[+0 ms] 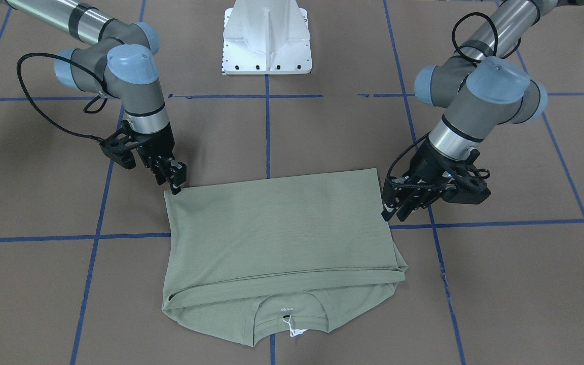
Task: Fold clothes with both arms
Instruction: 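Move the right gripper to the folded shirt's near corner and grasp it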
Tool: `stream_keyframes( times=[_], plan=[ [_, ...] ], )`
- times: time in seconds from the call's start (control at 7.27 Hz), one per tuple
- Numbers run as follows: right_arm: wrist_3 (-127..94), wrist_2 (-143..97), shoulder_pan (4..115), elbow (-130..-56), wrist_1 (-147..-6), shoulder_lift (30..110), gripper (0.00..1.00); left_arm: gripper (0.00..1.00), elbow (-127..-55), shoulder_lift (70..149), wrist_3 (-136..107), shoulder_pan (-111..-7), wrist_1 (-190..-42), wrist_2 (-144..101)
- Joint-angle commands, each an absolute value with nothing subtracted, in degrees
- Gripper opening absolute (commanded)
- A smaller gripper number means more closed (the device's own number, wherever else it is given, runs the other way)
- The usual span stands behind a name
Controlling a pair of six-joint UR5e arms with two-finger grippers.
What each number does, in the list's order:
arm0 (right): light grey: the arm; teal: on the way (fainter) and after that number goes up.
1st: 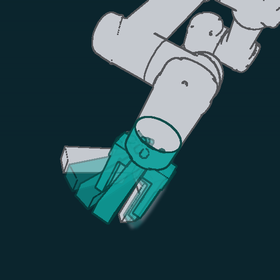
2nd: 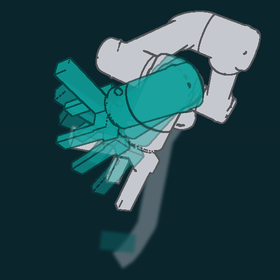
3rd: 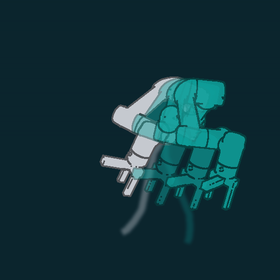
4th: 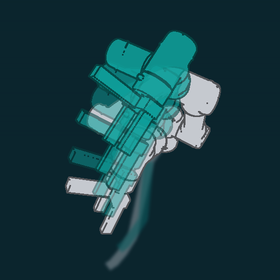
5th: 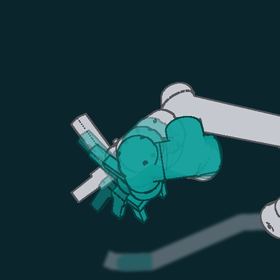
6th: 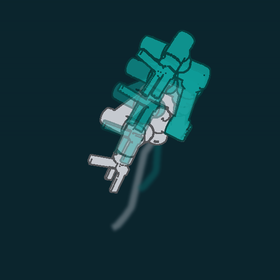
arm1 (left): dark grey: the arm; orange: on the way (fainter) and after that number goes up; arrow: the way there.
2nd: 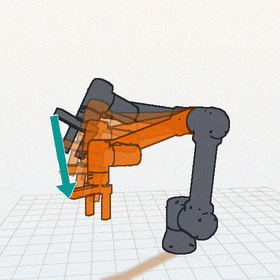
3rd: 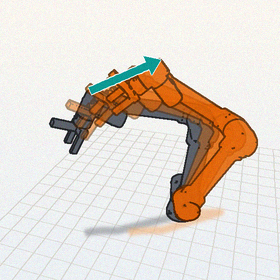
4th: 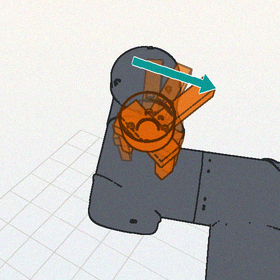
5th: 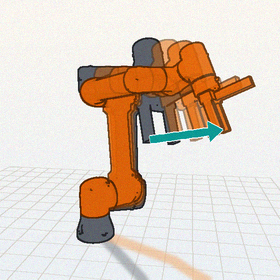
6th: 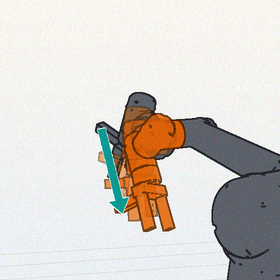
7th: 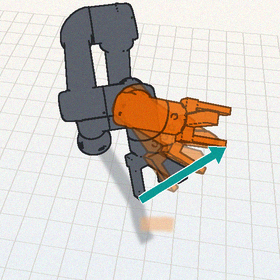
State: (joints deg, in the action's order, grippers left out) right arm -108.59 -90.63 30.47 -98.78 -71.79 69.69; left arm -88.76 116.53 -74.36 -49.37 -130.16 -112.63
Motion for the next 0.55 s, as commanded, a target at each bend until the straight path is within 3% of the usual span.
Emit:
stream_keyframes(
  times=[0.0, 0.41],
  plan=[
    [-108.5, -89.4, 30.5, -98.6, -71.8, 69.7, 0.57, 0.45, -88.9, 115.8, -74.4, -49.7, -130.2, -112.6],
    [-108.5, -87.3, 31.2, -98.2, -71.9, 68.8, 0.55, 0.45, -88.9, 115.8, -74.4, -49.7, -130.2, -112.3]
  ],
)
